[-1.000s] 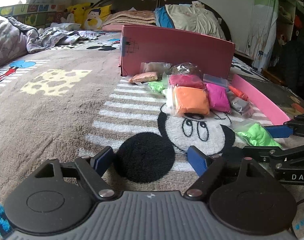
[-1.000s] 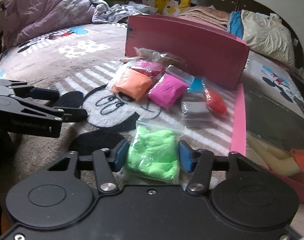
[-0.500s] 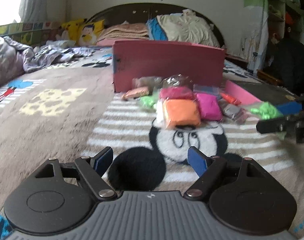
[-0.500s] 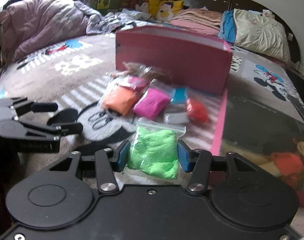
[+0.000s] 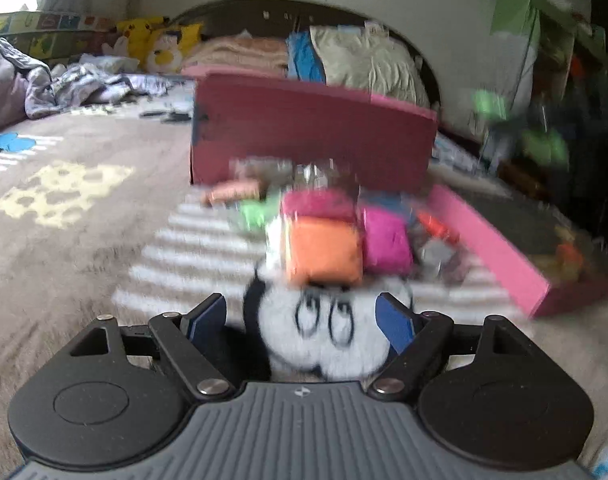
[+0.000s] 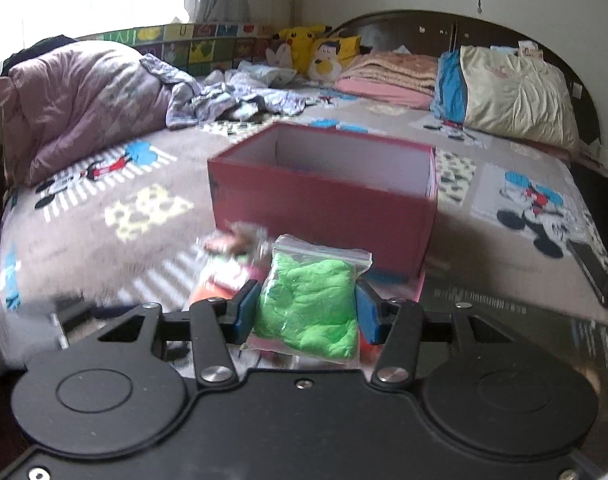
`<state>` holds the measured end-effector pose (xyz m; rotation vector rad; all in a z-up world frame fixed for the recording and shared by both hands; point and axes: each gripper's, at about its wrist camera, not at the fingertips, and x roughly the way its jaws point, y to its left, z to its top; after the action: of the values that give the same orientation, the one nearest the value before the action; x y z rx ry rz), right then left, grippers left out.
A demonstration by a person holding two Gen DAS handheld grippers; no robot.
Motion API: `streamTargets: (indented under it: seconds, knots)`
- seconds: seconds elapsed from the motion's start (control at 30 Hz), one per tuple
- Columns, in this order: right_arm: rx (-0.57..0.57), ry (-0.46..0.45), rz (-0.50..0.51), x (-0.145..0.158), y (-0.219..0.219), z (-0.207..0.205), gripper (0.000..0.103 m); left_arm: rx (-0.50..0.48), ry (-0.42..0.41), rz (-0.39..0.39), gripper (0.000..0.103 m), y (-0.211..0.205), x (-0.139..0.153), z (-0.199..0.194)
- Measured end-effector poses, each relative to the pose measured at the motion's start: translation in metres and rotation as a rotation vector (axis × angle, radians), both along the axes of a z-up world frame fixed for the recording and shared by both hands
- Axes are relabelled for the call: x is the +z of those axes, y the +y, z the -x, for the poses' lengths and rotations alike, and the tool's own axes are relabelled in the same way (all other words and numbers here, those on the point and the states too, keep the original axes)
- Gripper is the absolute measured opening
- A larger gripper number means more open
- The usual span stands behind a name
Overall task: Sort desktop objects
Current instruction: 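Lift the green clay bag with the right tool and carry it over the shoebox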
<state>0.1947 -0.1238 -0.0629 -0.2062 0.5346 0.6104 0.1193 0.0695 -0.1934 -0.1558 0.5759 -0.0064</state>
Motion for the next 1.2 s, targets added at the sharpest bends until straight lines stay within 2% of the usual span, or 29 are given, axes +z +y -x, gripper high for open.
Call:
streamTargets:
  seconds: [0.37,0.63,0.93,1.2]
  knots:
    - [0.04,-0.046,0.023,0.031,0.021,-0.053,0.05,-0.002,-0.005,-0.008,0.081,-0.001,-0.004,0.001]
    - [0.04,-0.051,0.03,0.041,0.039,-0.095,0.05,0.009,-0.061,-0.027,0.081,-0.003,0.001,0.007]
    - [0.042,0.007,0.089,0.029,0.061,-0.148,0.05,0.002,-0.124,-0.02,0.081,-0.002,0.01,0.012]
    - [0.057,0.067,0.152,0.013,0.079,-0.182,0.05,0.005,-0.13,0.013,0.081,0.004,0.01,0.009]
